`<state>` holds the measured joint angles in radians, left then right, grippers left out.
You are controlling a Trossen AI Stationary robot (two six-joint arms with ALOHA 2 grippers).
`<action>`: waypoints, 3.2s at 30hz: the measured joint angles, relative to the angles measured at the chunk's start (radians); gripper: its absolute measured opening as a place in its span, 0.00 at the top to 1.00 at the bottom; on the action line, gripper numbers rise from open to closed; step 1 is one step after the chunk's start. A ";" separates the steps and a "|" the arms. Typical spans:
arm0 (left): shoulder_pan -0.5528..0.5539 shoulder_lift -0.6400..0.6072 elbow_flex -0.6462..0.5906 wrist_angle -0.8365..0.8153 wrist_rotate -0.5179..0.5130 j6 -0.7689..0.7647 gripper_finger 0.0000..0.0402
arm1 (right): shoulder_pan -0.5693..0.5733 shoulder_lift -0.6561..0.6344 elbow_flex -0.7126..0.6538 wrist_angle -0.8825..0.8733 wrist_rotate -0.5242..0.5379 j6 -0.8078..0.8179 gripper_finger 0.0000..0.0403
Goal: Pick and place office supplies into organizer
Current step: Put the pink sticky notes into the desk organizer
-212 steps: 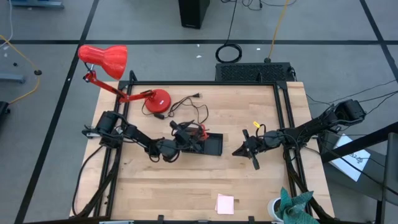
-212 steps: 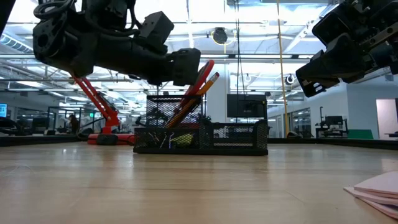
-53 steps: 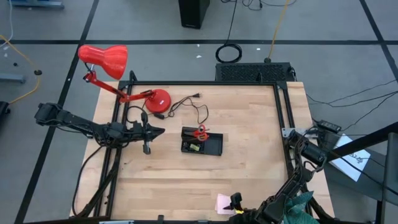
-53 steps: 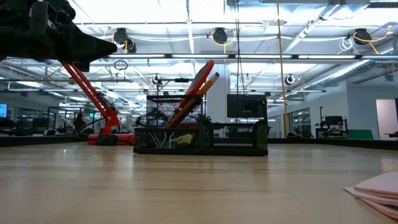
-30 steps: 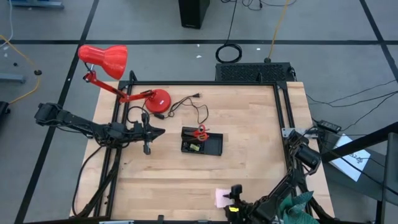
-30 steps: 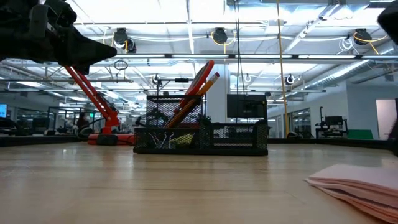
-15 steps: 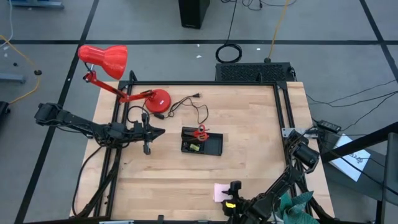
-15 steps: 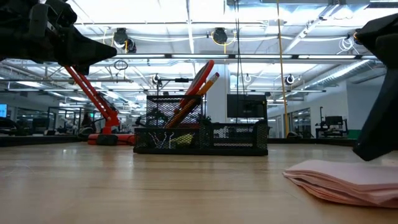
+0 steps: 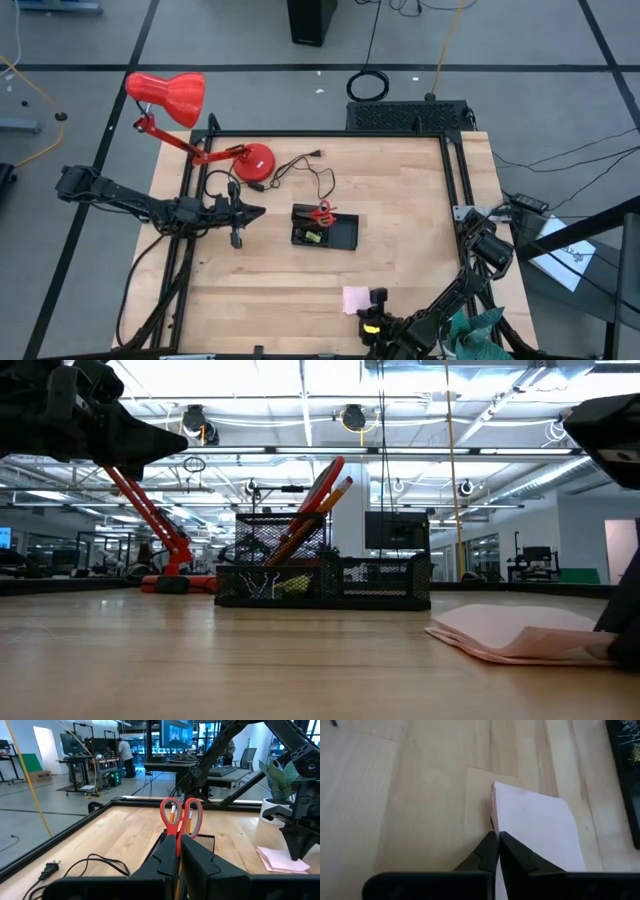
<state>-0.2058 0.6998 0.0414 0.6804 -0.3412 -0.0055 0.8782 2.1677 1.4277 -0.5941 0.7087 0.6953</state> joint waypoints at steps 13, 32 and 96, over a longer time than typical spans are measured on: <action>0.000 0.000 0.000 -0.005 0.000 0.000 0.92 | -0.011 0.005 0.129 -0.057 0.015 -0.185 1.00; 0.000 0.000 0.000 -0.026 0.000 -0.004 0.92 | -0.022 0.002 0.282 -0.289 0.208 -0.260 1.00; 0.000 0.000 0.000 -0.042 0.000 0.078 0.92 | -0.485 -0.327 -0.411 0.472 0.052 -0.767 1.00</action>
<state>-0.2061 0.7002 0.0414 0.6388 -0.3412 0.0720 0.3932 1.8408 1.0164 -0.1223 0.7604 -0.0717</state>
